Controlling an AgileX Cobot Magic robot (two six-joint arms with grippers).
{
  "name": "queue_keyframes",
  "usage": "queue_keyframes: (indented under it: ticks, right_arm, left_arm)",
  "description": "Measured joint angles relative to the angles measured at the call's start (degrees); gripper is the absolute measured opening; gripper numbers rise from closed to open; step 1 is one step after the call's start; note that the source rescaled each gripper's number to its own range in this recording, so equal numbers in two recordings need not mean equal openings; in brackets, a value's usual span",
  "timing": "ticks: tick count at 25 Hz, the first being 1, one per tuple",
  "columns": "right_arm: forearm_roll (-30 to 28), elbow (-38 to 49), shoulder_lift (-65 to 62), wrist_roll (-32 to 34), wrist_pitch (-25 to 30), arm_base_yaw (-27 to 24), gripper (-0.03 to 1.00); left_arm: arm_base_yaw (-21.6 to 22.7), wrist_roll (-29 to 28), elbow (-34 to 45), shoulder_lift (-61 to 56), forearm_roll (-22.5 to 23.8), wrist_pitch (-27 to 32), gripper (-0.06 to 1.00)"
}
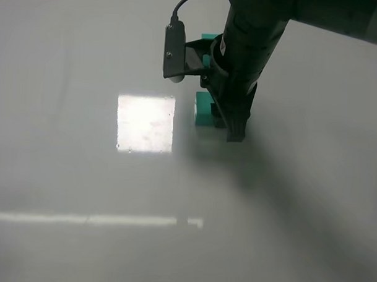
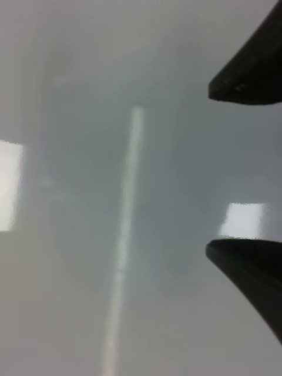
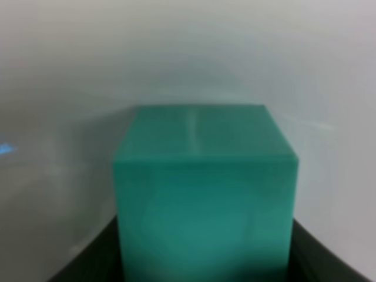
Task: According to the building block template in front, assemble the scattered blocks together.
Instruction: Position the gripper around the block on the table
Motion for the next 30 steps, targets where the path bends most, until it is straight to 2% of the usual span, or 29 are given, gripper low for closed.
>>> queue_keyframes:
  ticks: [17, 19, 21, 25, 26, 28, 30]
  right_arm:
    - [0.58, 0.00, 0.58, 0.29, -0.21, -0.05, 0.01]
    - [0.73, 0.00, 0.58, 0.34, -0.21, -0.11, 0.04]
    - [0.96, 0.00, 0.78, 0.39, -0.33, -0.23, 0.15]
    - [1.44, 0.00, 1.13, 0.59, -0.39, -0.22, 0.52]
    - [1.44, 0.00, 1.13, 0.73, -0.39, -0.22, 0.58]
    - [1.44, 0.00, 1.13, 0.85, -0.39, -0.22, 0.65]
    - [1.44, 0.00, 1.13, 0.96, -0.39, -0.22, 0.68]
  left_arm:
    - [0.00, 0.00, 0.00, 0.00, 0.00, 0.00, 0.27]
    - [0.00, 0.00, 0.00, 0.00, 0.00, 0.00, 0.27]
    - [0.00, 0.00, 0.00, 0.00, -0.32, 0.00, 0.27]
    - [0.00, 0.00, 0.00, 0.00, 0.00, 0.00, 0.27]
    - [0.00, 0.00, 0.00, 0.00, 0.00, 0.00, 0.27]
    - [0.00, 0.00, 0.00, 0.00, -0.32, 0.00, 0.27]
    - [0.00, 0.00, 0.00, 0.00, -0.32, 0.00, 0.27]
